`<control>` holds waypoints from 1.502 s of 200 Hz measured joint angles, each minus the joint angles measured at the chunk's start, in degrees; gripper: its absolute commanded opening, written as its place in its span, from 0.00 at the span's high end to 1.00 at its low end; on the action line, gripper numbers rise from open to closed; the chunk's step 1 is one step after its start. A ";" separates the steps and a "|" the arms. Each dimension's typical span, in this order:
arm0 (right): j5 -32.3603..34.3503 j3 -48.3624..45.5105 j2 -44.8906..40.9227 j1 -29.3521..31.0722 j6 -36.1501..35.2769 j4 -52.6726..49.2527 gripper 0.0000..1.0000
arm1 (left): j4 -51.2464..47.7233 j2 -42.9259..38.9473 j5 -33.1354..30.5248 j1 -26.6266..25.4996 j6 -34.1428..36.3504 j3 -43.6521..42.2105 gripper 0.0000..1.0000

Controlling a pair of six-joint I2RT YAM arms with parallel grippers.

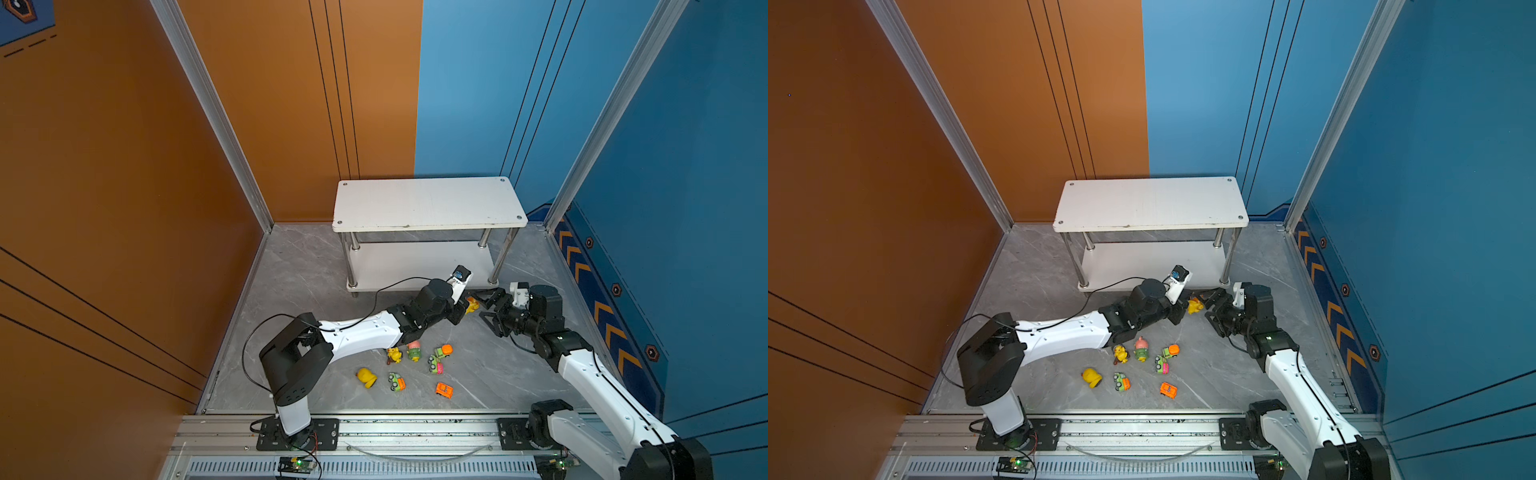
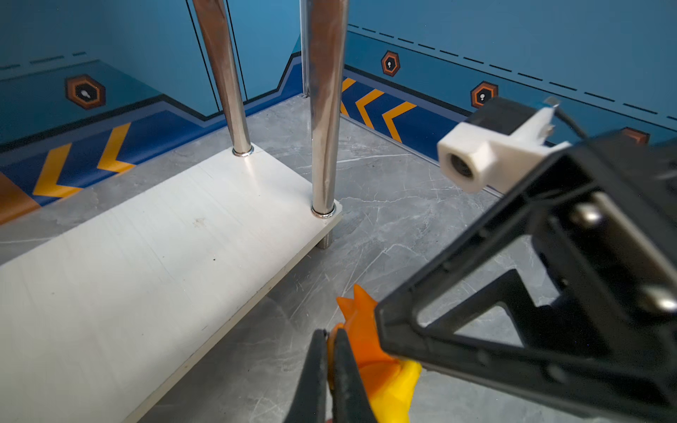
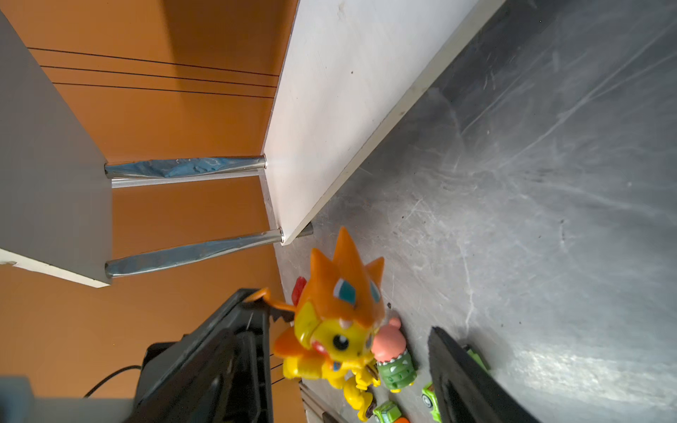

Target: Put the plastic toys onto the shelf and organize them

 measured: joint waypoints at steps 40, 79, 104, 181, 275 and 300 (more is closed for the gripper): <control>-0.76 -0.76 -1.95 0.22 3.63 -0.07 0.28 | 0.87 -2.67 -4.28 -2.12 3.56 -2.25 1.00; -0.76 -2.21 -1.90 0.31 6.08 1.20 0.28 | 1.64 -2.80 -7.17 -4.15 6.29 -2.64 1.00; -0.61 -2.93 -0.50 0.87 7.17 3.45 0.32 | 1.68 -2.82 -8.00 -5.05 6.97 -2.64 1.00; -0.52 -3.50 1.29 1.27 8.57 8.76 0.57 | 1.66 -3.21 -8.90 -5.31 7.82 -2.71 1.00; 1.11 -3.02 1.27 2.93 6.91 7.93 0.83 | 3.72 -3.48 -10.43 -5.38 7.50 -3.02 0.51; 5.44 0.94 1.31 5.29 0.37 1.86 0.85 | 5.70 -5.20 -11.69 -5.29 5.99 -4.17 0.46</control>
